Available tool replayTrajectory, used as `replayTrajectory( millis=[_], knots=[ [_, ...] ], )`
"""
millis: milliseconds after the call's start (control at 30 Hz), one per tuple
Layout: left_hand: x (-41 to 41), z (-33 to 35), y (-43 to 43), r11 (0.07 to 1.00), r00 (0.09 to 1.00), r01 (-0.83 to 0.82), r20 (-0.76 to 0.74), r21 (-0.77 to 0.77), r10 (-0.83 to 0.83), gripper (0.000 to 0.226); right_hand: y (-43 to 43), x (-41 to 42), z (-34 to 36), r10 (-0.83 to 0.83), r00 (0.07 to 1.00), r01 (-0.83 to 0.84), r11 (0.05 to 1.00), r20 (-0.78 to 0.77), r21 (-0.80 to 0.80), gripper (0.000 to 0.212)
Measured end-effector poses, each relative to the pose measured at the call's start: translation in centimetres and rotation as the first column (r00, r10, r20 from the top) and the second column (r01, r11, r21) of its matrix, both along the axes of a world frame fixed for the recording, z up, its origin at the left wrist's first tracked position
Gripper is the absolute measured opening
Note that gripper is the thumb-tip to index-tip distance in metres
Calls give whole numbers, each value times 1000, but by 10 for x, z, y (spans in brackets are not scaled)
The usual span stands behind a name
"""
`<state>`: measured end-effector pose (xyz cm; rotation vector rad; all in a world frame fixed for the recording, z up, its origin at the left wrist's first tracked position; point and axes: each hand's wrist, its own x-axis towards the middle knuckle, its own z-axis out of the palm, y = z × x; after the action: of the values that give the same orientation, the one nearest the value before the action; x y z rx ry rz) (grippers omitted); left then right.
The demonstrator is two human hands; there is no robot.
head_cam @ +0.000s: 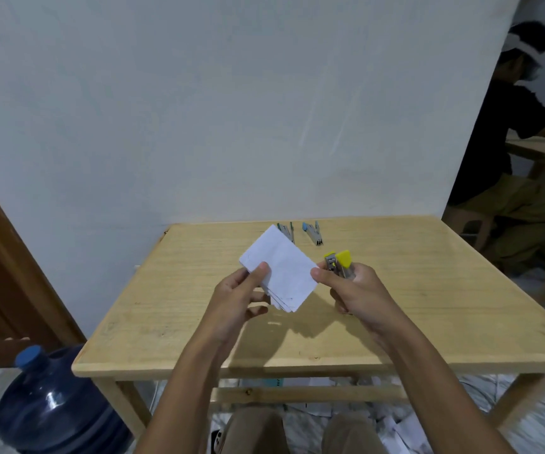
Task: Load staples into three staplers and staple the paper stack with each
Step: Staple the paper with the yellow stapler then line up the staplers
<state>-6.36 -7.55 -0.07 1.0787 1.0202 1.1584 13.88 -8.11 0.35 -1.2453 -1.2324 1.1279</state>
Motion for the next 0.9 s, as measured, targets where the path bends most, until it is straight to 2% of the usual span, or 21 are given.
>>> replayTrajectory(
  millis=[100, 233, 333, 467, 533, 667, 800, 833, 900],
  knots=[
    [-15, 7, 6, 999, 994, 41, -104, 29, -37, 27, 0, 16, 7, 74, 992, -72, 997, 100, -17, 10],
    [-27, 18, 8, 958, 921, 287, -281, 23, -269, 28, 3, 30, 18, 75, 969, -81, 997, 234, 17, 15],
    [-29, 25, 6, 923, 878, 384, -304, -14, -370, 13, 3, 34, 22, 112, 957, -123, 992, 268, 24, 16],
    [-26, 19, 12, 949, 869, 315, -402, -3, -289, 17, 0, 31, 19, 127, 952, -141, 990, 280, 29, 11],
    [-19, 14, 12, 965, 880, 264, -410, 6, -238, 15, 1, 30, 13, 77, 958, -84, 996, 276, 16, 12],
    [7, 2, 15, 997, 950, 72, -305, 21, -62, 8, 3, 35, 4, -140, 963, 143, 990, 232, 5, 26],
    [50, -13, 36, 997, 978, -66, -198, -31, 59, 29, 2, 51, 3, -234, 954, 243, 969, 190, -30, 48],
    [63, -16, 43, 996, 981, -81, -180, -44, 71, 34, 3, 55, 2, -232, 956, 243, 969, 181, -38, 48],
    [89, -20, 62, 994, 982, -96, -170, -53, 86, 43, 5, 66, 2, -255, 953, 265, 964, 165, -37, 35]
  ],
)
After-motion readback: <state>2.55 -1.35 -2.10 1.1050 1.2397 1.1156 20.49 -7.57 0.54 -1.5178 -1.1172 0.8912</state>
